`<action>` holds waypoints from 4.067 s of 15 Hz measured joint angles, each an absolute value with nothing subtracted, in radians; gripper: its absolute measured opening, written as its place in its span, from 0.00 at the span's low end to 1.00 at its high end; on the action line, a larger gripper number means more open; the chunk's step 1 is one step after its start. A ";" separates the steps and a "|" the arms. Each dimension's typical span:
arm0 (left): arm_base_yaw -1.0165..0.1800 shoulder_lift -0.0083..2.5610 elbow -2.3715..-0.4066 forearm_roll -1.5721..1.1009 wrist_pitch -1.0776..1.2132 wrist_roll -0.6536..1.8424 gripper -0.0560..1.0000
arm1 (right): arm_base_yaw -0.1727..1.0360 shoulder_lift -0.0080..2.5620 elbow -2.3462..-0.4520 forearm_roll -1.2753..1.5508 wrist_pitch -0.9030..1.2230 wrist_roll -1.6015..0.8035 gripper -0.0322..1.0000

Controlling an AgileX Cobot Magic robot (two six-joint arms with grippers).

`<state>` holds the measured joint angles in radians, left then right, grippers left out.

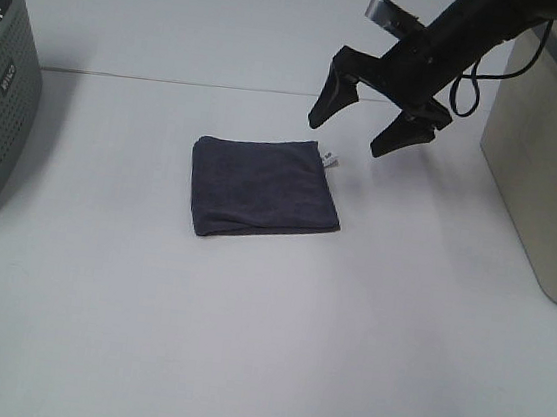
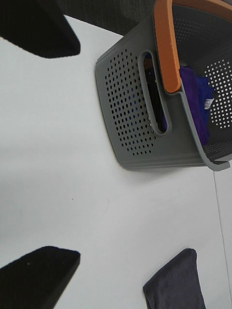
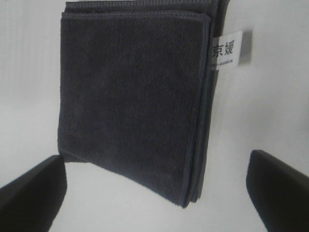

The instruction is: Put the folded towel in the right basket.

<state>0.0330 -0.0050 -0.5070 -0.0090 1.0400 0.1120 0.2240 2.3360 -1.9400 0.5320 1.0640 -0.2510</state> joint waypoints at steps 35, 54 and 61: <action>0.033 -0.005 -0.507 0.000 1.040 0.093 0.99 | -0.077 2.142 -2.626 0.414 1.205 -0.138 0.09; 0.033 -0.005 -0.507 0.000 1.040 0.093 0.99 | -0.268 2.049 -2.192 0.177 1.221 -0.050 0.98; 0.033 -0.005 -0.507 0.000 1.040 0.093 0.99 | 0.040 1.965 -2.185 0.130 1.221 -0.005 0.98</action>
